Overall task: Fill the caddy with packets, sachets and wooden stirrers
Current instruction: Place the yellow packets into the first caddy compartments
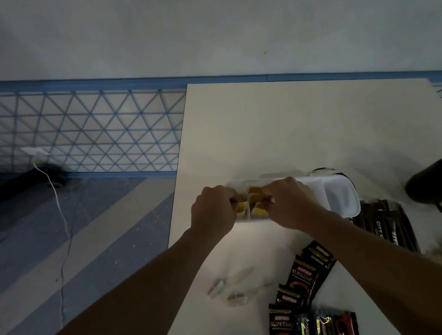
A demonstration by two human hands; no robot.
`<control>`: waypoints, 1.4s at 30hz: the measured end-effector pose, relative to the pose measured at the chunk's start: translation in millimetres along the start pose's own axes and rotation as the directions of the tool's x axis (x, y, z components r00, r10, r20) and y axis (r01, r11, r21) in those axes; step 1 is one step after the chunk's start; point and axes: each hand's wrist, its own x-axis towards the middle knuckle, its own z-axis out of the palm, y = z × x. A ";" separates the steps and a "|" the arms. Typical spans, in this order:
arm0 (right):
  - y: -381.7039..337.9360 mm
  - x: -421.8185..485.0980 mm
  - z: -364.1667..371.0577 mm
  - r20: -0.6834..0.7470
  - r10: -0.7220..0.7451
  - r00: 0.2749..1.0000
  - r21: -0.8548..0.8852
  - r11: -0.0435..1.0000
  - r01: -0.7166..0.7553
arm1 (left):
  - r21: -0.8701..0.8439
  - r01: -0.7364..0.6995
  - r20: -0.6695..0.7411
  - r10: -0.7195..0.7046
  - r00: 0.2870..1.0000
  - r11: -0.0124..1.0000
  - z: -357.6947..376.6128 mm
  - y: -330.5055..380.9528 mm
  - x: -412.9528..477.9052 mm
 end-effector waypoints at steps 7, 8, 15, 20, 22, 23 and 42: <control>-1.9 -1.7 -0.1 -0.078 -0.015 0.997 0.059 0.998 0.020 | -0.032 0.005 -0.019 -0.005 1.000 0.999 -0.1 0.8 -0.7; -2.4 -2.3 0.8 -0.073 -0.017 0.997 0.054 0.998 0.020 | -0.047 -0.001 -0.019 0.000 1.000 0.999 -0.6 1.1 -0.9; -0.5 -4.1 -0.8 -0.147 -0.009 0.989 0.099 0.995 0.023 | -0.034 -0.048 -0.120 0.043 0.992 0.998 -10.6 5.2 4.3; 0.2 -1.3 2.6 -0.132 0.001 0.991 0.099 0.995 0.012 | 0.036 -0.021 -0.106 0.024 0.994 0.999 -11.0 9.8 9.7; 0.4 -0.5 4.3 -0.119 0.010 0.993 0.089 0.996 0.000 | 0.057 0.026 -0.095 -0.021 0.995 0.998 -10.9 11.0 11.7; 0.8 0.2 5.3 -0.114 0.013 0.993 0.077 0.997 -0.004 | 0.073 0.044 -0.084 -0.038 0.996 0.996 -10.4 11.6 12.7; 3.1 3.6 8.1 -0.120 0.000 0.993 0.056 0.998 0.006 | 0.091 0.084 -0.018 -0.083 0.996 0.992 -9.5 13.6 19.9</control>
